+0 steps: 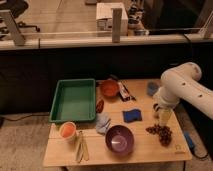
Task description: Wipe tray with sponge
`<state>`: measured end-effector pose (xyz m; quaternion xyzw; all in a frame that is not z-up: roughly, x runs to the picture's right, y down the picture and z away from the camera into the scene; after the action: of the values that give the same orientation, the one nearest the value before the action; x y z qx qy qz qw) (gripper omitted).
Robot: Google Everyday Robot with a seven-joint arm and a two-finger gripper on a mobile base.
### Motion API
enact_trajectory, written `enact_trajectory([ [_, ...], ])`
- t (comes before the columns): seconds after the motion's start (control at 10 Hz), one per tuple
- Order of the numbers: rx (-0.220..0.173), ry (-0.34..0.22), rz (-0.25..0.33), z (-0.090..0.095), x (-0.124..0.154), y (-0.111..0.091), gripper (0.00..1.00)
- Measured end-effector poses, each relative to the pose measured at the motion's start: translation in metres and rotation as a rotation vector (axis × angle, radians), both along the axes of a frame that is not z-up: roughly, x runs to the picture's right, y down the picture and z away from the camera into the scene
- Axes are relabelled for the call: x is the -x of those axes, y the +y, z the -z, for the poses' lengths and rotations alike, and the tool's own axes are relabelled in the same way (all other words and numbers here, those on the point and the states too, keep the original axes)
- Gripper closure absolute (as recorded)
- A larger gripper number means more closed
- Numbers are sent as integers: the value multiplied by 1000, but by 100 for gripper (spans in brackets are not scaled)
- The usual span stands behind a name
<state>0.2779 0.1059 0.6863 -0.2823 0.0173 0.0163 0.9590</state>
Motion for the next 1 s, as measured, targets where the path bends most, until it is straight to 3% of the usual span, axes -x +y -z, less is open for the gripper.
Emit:
enact_trajectory([
  [0.8, -1, 0, 4, 0, 0, 0, 20],
  [1.0, 3, -35, 67, -13, 24, 3, 20],
])
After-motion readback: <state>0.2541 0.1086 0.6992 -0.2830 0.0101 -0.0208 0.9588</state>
